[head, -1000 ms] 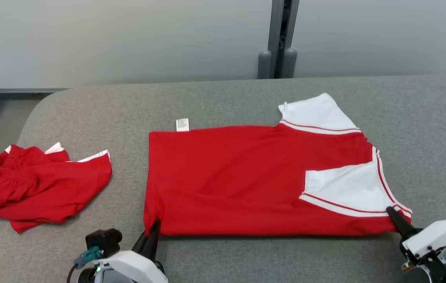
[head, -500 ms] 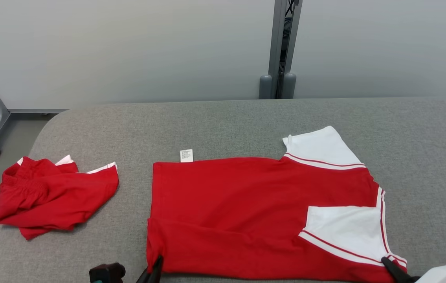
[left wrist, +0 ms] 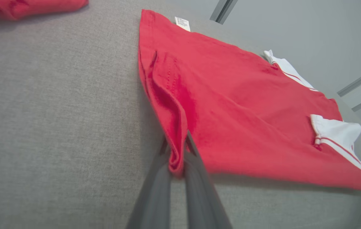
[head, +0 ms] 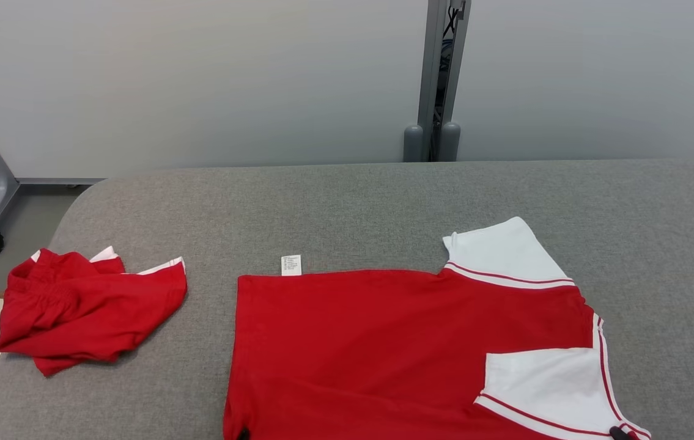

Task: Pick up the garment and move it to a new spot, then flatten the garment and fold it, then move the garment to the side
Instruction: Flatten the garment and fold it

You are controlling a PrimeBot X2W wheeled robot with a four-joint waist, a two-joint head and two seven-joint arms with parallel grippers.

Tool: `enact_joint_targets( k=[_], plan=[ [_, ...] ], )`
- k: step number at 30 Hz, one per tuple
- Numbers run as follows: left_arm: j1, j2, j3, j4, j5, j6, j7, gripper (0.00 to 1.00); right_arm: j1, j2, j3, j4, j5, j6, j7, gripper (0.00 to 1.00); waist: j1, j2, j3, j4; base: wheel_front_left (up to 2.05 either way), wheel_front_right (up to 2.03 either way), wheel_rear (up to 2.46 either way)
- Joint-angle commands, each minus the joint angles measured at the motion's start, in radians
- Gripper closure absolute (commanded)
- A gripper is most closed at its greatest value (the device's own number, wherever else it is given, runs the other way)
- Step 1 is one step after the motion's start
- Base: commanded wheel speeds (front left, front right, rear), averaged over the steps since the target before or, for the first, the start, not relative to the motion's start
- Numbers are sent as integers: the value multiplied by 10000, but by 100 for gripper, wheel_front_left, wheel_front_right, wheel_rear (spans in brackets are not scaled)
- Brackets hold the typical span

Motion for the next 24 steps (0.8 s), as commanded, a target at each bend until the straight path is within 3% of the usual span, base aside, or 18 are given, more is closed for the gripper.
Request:
enact_joint_targets(
  k=[1,6,7,8,9,10,11,19,24],
  plan=[
    [86,101,57,-89,-30,86,11,100,158,-97,-110,-66,24,18,-10,100,-1,-1,-8,26,0,0,0],
    [226,227,-5,-369,-67,228,274,100,366,-151,-279,-98,-93,17,58,100,-1,-1,-5,57,0,0,0],
    [271,244,-28,-379,-64,258,328,100,379,-147,-345,-76,-144,17,-55,44,-1,-1,-4,67,0,0,0],
    [304,272,-11,-338,-70,337,342,100,408,-100,-386,-67,-162,17,-58,0,-1,-1,1,76,0,0,0],
    [333,302,-4,-276,-48,397,393,76,439,-61,-415,-95,-195,17,-74,0,-1,-1,7,78,0,0,0],
    [373,300,-5,-224,-56,479,444,27,480,-55,-472,-77,-232,17,-88,0,-1,-1,16,76,0,0,0],
    [391,274,-14,-191,-106,523,514,0,517,-102,-543,-6,-290,17,-121,0,-1,-1,27,73,0,0,0],
    [542,506,144,-404,-31,886,430,0,95,-359,-1348,769,-817,18,-759,0,-1,-1,70,43,0,0,0],
    [211,908,612,-838,343,1373,-97,0,-598,-570,-1776,867,-1744,17,-1474,0,-1,-1,60,58,0,0,0]
  ],
)
